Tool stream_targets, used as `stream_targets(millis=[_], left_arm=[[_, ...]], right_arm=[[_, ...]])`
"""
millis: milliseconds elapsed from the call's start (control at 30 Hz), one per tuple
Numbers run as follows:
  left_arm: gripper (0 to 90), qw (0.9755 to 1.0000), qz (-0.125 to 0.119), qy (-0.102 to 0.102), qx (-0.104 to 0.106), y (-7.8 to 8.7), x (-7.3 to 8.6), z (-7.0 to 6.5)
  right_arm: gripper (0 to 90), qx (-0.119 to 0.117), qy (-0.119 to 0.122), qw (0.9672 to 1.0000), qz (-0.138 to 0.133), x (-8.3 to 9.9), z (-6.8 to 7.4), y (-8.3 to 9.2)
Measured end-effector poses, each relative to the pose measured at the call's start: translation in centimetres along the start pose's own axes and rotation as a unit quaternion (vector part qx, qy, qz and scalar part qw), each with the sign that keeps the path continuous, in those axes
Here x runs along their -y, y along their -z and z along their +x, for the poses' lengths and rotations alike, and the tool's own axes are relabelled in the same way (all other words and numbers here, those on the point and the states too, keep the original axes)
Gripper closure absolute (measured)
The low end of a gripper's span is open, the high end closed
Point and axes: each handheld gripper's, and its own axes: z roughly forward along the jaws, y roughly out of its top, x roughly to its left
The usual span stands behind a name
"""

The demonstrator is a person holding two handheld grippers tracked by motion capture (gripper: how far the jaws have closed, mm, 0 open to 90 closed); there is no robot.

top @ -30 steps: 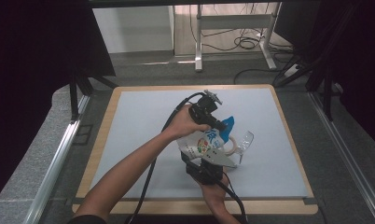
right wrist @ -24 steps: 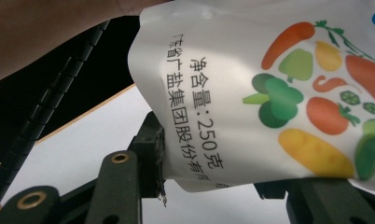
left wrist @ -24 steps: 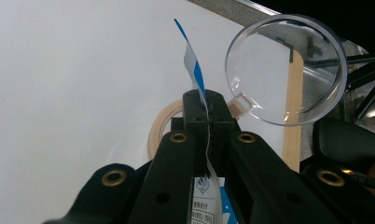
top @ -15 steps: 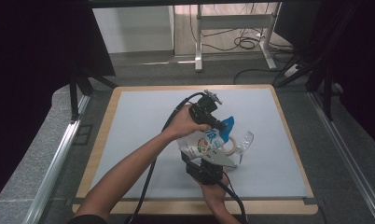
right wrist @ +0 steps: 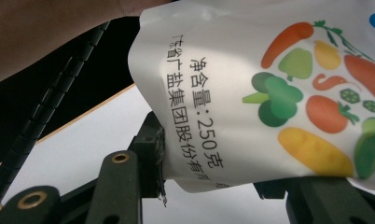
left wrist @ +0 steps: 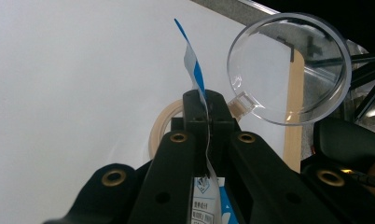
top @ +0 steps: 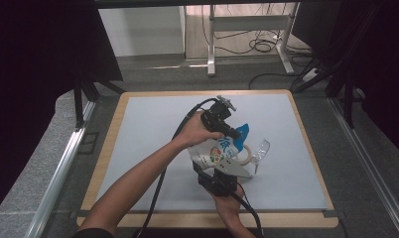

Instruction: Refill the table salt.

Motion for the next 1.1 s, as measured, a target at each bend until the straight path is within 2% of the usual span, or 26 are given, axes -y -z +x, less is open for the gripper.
stream_targets(millis=[1100], left_arm=[[90.0,1.0000,0.002,0.002,0.004,-0.18,-0.01,0.37]], right_arm=[[54.2,0.000,-0.005,1.0000,-0.002,-0.08,-0.09,0.23]])
